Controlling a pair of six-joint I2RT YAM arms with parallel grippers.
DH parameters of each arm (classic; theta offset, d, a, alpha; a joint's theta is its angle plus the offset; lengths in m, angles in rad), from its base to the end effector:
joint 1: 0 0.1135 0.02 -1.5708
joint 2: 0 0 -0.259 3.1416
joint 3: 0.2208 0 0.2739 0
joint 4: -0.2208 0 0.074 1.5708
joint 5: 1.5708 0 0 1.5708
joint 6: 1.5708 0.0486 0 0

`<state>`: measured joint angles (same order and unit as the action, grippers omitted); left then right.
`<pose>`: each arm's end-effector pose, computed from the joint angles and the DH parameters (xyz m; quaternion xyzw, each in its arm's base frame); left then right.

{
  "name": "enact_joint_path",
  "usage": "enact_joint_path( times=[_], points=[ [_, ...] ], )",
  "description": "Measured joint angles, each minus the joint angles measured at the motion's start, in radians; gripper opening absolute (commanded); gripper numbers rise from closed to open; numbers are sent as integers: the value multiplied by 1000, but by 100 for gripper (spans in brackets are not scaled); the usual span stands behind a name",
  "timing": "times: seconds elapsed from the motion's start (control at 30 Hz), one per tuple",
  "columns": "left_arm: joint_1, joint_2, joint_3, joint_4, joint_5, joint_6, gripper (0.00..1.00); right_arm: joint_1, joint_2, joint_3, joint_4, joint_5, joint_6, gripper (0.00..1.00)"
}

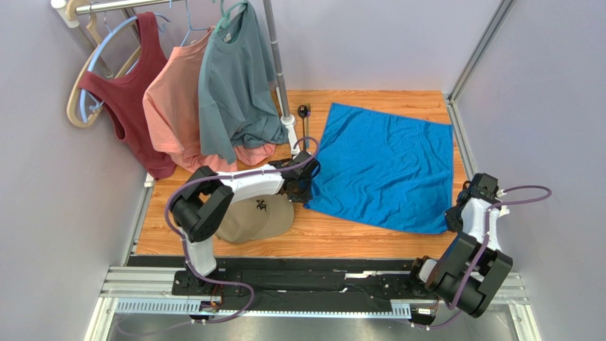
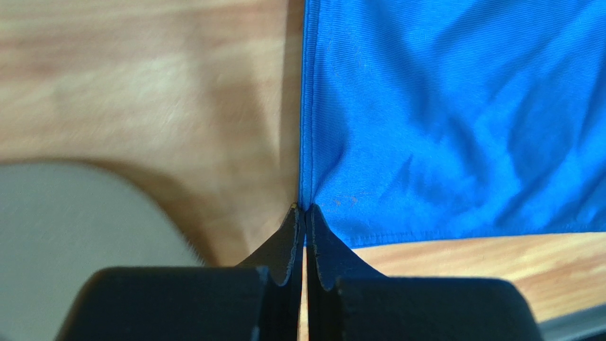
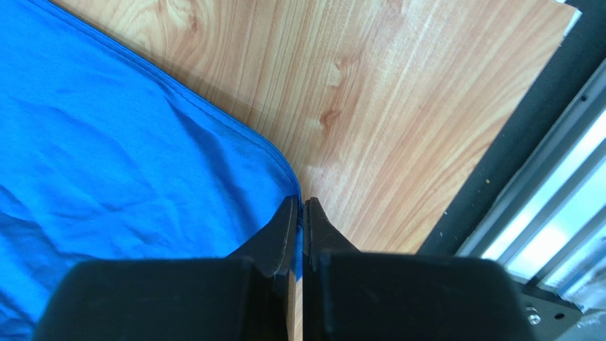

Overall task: Fold the napkin into a case and place the utensils inside
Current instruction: Pick up the flattened napkin from the center of the board.

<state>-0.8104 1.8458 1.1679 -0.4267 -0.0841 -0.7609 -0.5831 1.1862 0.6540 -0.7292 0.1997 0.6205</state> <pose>0.2725 -0.2806 0.1325 0.0144 0.9720 -0.1343 0.1921 0.1788 -0.1295 0.1538 0.5692 0.8017 -0.0956 0.1551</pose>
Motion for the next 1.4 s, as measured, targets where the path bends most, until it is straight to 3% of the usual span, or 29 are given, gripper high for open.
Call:
enact_joint_path(
  times=[0.17,0.4,0.6,1.4],
  points=[
    [0,-155,-93,10,24,17,0,0,-117,36,-68,-11,8,0],
    [-1,-336,-105,32,108,30,0,0,-426,88,-192,6,40,0],
    [-1,-446,-133,12,132,30,0,0,-575,174,-301,35,42,0],
    [-26,-617,-113,-103,150,52,0,13,-585,280,-489,96,46,0]
  ],
)
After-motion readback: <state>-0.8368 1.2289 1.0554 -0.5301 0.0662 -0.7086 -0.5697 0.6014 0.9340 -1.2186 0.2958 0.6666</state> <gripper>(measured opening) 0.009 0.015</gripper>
